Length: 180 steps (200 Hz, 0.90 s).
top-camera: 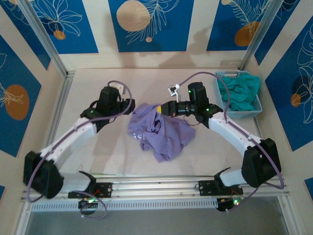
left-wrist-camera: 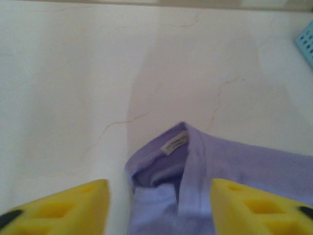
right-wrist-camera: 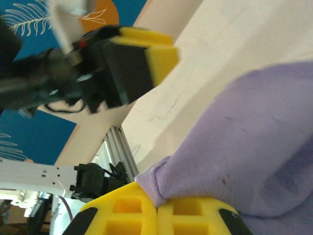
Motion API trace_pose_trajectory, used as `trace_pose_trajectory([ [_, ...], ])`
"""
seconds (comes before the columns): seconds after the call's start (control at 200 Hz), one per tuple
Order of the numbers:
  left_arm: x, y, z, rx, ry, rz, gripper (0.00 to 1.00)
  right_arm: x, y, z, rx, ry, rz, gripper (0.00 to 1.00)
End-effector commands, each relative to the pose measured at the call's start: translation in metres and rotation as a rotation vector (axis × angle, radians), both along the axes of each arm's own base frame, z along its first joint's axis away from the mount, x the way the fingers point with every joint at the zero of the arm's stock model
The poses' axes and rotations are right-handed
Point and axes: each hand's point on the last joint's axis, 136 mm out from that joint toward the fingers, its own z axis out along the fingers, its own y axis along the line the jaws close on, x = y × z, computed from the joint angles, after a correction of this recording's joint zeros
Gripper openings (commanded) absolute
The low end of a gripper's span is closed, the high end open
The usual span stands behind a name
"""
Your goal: Fold the inside-out t-shirt
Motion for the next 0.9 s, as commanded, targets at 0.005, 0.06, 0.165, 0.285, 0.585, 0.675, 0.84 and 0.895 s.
trace_pose_trajectory([
  [0.005, -0.049, -0.018, 0.017, -0.098, -0.025, -0.1, 0.66, 0.005, 0.0, 0.01, 0.031, 0.071, -0.026, 0.0],
  [0.06, -0.069, -0.034, 0.015, -0.16, -0.004, -0.163, 0.68, 0.008, -0.002, 0.009, 0.025, 0.081, -0.045, 0.0],
  [0.165, -0.094, -0.07, 0.005, -0.263, 0.057, -0.276, 0.65, 0.012, -0.003, 0.009, 0.023, 0.095, -0.07, 0.0],
  [0.285, -0.109, -0.111, -0.011, -0.303, 0.12, -0.381, 0.58, 0.016, -0.006, 0.013, 0.024, 0.092, -0.099, 0.0],
  [0.585, -0.091, -0.133, -0.038, -0.25, 0.132, -0.355, 0.44, 0.016, -0.008, 0.011, 0.022, 0.096, -0.107, 0.0],
  [0.675, -0.081, -0.132, -0.042, -0.212, 0.115, -0.327, 0.4, 0.015, -0.009, 0.01, 0.02, 0.094, -0.108, 0.0],
  [0.84, -0.068, -0.135, -0.042, -0.206, 0.092, -0.309, 0.25, 0.014, -0.012, 0.009, 0.01, 0.084, -0.125, 0.0],
  [0.895, -0.068, -0.137, -0.037, -0.217, 0.086, -0.322, 0.16, 0.015, -0.015, 0.008, 0.0, 0.079, -0.136, 0.0],
])
